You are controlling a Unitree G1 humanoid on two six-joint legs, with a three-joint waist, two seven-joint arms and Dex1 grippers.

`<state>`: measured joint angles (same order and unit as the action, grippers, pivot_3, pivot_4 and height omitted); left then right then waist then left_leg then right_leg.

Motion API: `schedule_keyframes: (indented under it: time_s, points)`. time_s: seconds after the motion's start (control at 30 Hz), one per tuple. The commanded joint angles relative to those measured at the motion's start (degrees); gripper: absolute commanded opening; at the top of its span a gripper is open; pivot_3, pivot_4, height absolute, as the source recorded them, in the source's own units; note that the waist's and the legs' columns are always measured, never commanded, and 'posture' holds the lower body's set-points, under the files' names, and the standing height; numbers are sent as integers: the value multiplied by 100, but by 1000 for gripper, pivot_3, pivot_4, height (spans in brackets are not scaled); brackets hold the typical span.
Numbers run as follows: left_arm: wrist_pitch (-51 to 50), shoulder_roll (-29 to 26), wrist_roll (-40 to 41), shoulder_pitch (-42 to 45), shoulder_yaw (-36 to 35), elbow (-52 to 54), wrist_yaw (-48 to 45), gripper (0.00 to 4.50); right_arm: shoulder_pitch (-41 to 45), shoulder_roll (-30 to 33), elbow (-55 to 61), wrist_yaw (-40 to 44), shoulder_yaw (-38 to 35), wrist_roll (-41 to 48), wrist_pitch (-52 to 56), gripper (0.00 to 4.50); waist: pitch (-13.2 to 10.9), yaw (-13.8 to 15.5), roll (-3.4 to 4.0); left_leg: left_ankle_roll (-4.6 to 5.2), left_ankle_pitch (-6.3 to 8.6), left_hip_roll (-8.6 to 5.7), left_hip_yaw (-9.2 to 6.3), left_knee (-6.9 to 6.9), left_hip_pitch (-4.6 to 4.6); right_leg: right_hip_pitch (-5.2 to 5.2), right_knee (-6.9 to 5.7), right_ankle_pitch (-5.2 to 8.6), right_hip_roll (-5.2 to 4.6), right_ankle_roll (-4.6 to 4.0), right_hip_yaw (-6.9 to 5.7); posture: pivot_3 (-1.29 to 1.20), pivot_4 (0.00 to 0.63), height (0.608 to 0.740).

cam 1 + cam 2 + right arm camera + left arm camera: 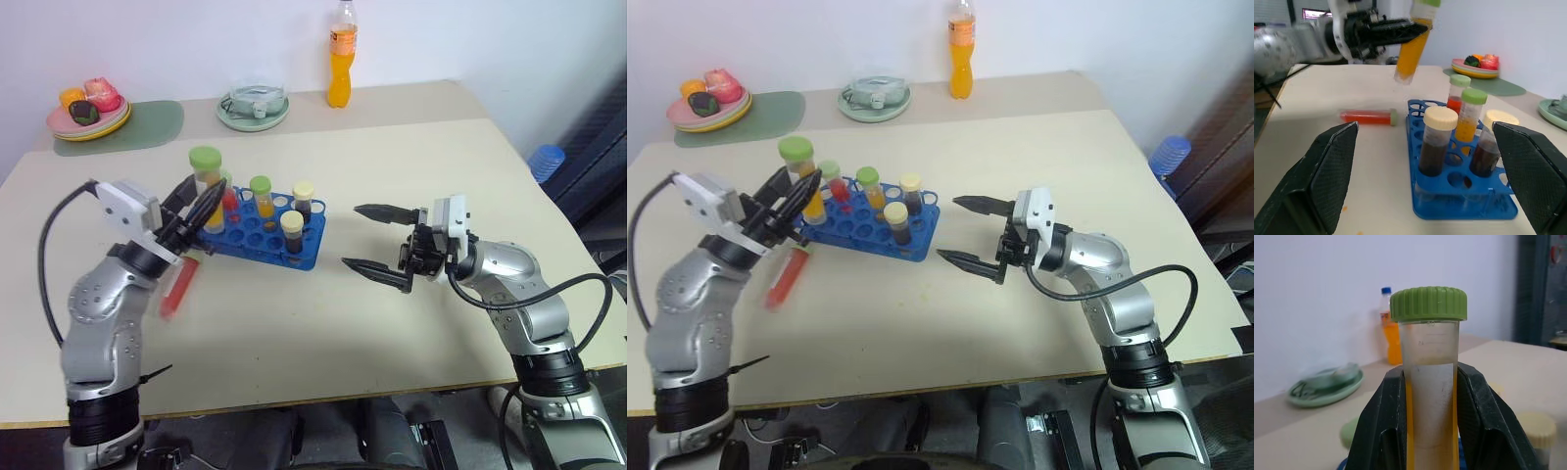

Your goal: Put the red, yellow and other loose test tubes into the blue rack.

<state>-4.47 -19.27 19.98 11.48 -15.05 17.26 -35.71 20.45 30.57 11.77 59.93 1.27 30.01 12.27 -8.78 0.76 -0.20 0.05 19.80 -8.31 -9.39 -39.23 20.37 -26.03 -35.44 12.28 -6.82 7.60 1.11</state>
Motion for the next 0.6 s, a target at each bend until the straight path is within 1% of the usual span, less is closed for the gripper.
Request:
schedule_keyframes:
  time_s: [0.03,0.07,0.2,0.43,0.6]
  points:
    - [950,130,-445,18,235,-359,118,743,-69,123,379,-89,-215,99,52,4500,0,3,0,0,0,0,0,0,-1,0,0,0,0,0,0,0,150,740]
    - [1179,146,-614,3,307,-513,174,743,-96,139,419,-115,-234,117,83,4500,0,5,0,0,0,0,0,1,0,0,1,0,0,0,0,0,150,740]
    - [1821,337,-825,-95,591,-1148,211,743,-176,199,558,-198,-298,151,173,4500,0,4,0,0,0,0,0,1,0,0,2,0,0,0,-1,0,150,740]
    - [2486,528,-1055,-30,855,-2047,393,743,-241,250,704,-303,-362,208,305,4500,1,5,0,1,0,0,-1,1,0,1,2,0,0,1,-1,0,150,740]
    - [2830,625,-1113,188,952,-2582,525,743,-247,267,765,-345,-389,220,369,4500,3,14,0,1,0,0,-1,0,-5,9,3,0,0,1,-2,0,150,740]
